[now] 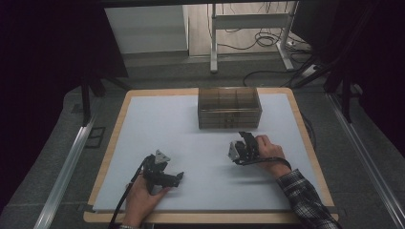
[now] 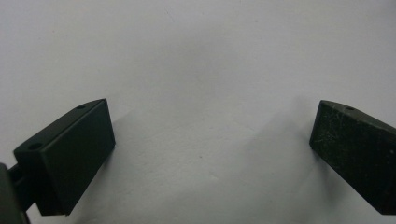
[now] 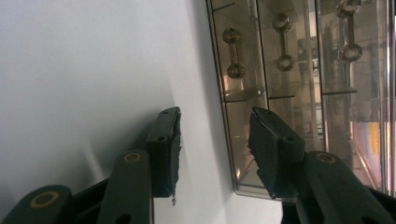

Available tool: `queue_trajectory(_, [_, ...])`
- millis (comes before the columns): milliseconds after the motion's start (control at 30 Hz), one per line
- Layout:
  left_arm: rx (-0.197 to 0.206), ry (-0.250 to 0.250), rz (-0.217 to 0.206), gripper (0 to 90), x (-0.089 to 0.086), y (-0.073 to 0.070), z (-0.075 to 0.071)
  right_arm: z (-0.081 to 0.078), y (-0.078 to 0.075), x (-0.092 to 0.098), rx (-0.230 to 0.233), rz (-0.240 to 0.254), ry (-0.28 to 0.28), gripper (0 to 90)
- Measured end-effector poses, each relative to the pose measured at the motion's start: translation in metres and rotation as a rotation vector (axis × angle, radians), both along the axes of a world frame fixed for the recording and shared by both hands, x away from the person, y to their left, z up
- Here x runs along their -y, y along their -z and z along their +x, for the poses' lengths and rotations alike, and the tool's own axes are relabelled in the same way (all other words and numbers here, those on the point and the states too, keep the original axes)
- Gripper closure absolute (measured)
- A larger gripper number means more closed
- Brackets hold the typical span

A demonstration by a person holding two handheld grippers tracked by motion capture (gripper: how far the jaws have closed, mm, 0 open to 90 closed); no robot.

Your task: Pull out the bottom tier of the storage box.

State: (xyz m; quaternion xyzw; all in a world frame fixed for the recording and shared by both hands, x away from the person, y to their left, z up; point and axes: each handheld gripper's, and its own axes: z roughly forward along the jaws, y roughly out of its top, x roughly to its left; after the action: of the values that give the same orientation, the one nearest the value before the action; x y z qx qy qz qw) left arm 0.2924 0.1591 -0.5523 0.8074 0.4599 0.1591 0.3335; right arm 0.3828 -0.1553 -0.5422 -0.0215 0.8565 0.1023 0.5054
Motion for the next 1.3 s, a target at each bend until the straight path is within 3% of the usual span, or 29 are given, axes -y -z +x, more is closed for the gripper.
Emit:
queue_trajectory(267, [0.000, 0.000, 0.000, 0.0, 0.000, 0.000, 0.000, 0.008, 0.007, -0.009, 0.058, -0.052, -0.008, 59.5])
queue_trajectory(300, [0.000, 0.000, 0.000, 0.0, 0.000, 0.000, 0.000, 0.010, 0.007, -0.011, 0.071, -0.082, -0.010, 59.8])
queue_trajectory(667, [0.000, -0.001, -0.001, 0.0, 0.000, 0.000, 0.000, 0.023, 0.015, -0.023, 0.125, -0.119, -0.022, 66.9])
queue_trajectory(733, [0.000, 0.000, -0.001, 0.0, 0.000, 0.000, 0.000, 0.025, 0.016, -0.025, 0.152, -0.124, -0.023, 68.9])
queue_trajectory(767, [0.000, 0.000, 0.000, 0.0, 0.000, 0.000, 0.000, 0.027, 0.016, -0.028, 0.152, -0.150, -0.009, 70.6])
queue_trajectory(867, [0.000, 0.000, -0.001, 0.0, 0.000, 0.000, 0.000, 0.031, 0.017, -0.030, 0.155, -0.152, -0.003, 72.9])
queue_trajectory(900, [0.000, 0.000, -0.001, 0.0, 0.000, 0.000, 0.000, 0.033, 0.017, -0.031, 0.144, -0.141, -0.017, 73.5])
queue_trajectory(933, [0.000, 0.000, -0.001, 0.0, 0.000, 0.000, 0.000, 0.036, 0.017, -0.032, 0.099, -0.147, -0.024, 74.0])
queue_trajectory(967, [0.000, -0.001, -0.001, 0.0, 0.000, 0.000, 0.000, 0.035, 0.018, -0.033, 0.152, -0.146, -0.009, 74.4])
queue_trajectory(1133, [0.000, 0.000, -0.002, 0.0, 0.000, 0.000, 0.000, 0.039, 0.021, -0.035, 0.142, -0.149, -0.011, 75.1])
queue_trajectory(1167, [0.000, 0.000, -0.002, 0.0, 0.000, 0.000, 0.000, 0.040, 0.022, -0.035, 0.160, -0.155, -0.009, 75.2])
queue_trajectory(1200, [0.000, 0.000, -0.001, 0.0, 0.000, 0.000, 0.000, 0.042, 0.021, -0.036, 0.100, -0.158, -0.017, 75.7])
queue_trajectory(1233, [0.000, 0.000, 0.000, 0.0, 0.000, 0.000, 0.000, 0.040, 0.023, -0.036, 0.163, -0.153, -0.014, 76.2])
queue_trajectory(1300, [-0.001, 0.000, 0.001, 0.0, 0.000, 0.000, 0.000, 0.039, 0.022, -0.038, 0.168, -0.166, -0.007, 77.7])
